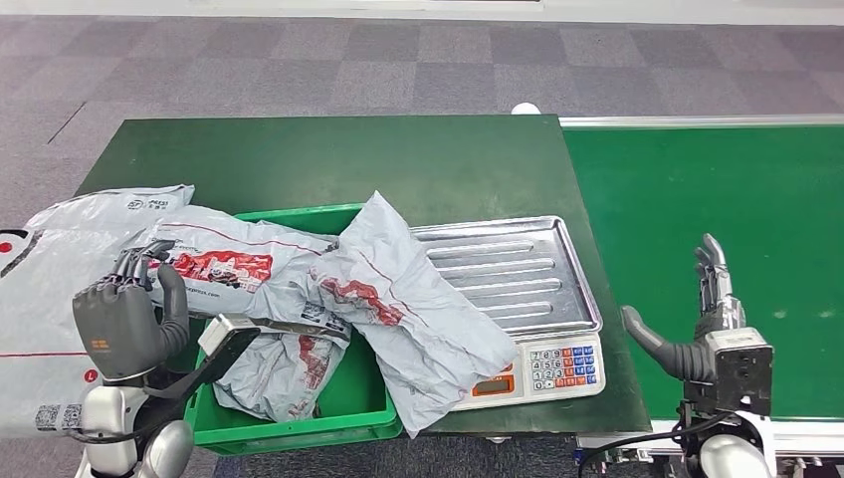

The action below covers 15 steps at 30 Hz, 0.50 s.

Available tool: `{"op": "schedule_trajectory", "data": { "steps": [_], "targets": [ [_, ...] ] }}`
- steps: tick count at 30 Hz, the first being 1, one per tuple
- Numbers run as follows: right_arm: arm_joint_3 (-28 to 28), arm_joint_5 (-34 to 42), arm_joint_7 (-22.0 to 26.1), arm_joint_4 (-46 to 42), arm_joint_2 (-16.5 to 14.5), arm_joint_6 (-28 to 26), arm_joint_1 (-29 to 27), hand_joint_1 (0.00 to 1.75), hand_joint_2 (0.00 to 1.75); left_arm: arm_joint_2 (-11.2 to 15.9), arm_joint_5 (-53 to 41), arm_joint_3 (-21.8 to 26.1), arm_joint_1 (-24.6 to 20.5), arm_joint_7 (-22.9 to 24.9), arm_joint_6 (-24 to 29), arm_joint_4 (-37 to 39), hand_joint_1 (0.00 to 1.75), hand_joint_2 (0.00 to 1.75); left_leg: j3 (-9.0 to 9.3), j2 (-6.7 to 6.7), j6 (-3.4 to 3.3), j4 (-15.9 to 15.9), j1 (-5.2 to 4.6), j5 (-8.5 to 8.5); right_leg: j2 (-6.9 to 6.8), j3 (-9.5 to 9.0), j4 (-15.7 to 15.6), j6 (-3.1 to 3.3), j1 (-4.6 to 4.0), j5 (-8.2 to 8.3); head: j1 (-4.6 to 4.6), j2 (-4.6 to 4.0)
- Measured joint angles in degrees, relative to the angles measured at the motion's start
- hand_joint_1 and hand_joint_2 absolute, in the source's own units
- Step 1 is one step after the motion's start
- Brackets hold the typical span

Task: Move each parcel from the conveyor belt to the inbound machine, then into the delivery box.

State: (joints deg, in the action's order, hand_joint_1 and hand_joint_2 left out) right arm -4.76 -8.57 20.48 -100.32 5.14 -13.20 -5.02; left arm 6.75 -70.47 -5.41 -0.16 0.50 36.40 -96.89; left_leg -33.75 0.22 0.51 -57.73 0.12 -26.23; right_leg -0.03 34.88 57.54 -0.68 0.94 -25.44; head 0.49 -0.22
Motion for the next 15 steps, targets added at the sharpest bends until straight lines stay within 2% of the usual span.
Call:
{"op": "schedule_trajectory", "data": {
  "steps": [10,15],
  "targets": [
    [0.0,0.0,0.0,-0.3,0.0,0.0,-0.1,0.00,1.75,0.0,-0.2,0.1,0.2,0.0,0.0,-0.4,1.75,1.75,0.01,0.00,0.00,0.0,0.00,0.00,0.00,0.00,0.0,0.00,0.00,0.00,-0.01,0.00],
    [-1.1,1.8,-0.1,-2.4,0.7,-0.4,-3.0,0.00,1.75,0.7,0.6,1.4,1.6,0.1,0.2,-1.2,1.75,1.75,0.00,-0.05,0.01,0.0,0.00,-0.02,-0.03,-0.01,0.0,0.01,0.00,-0.02,0.00,0.00]
  ]
}}
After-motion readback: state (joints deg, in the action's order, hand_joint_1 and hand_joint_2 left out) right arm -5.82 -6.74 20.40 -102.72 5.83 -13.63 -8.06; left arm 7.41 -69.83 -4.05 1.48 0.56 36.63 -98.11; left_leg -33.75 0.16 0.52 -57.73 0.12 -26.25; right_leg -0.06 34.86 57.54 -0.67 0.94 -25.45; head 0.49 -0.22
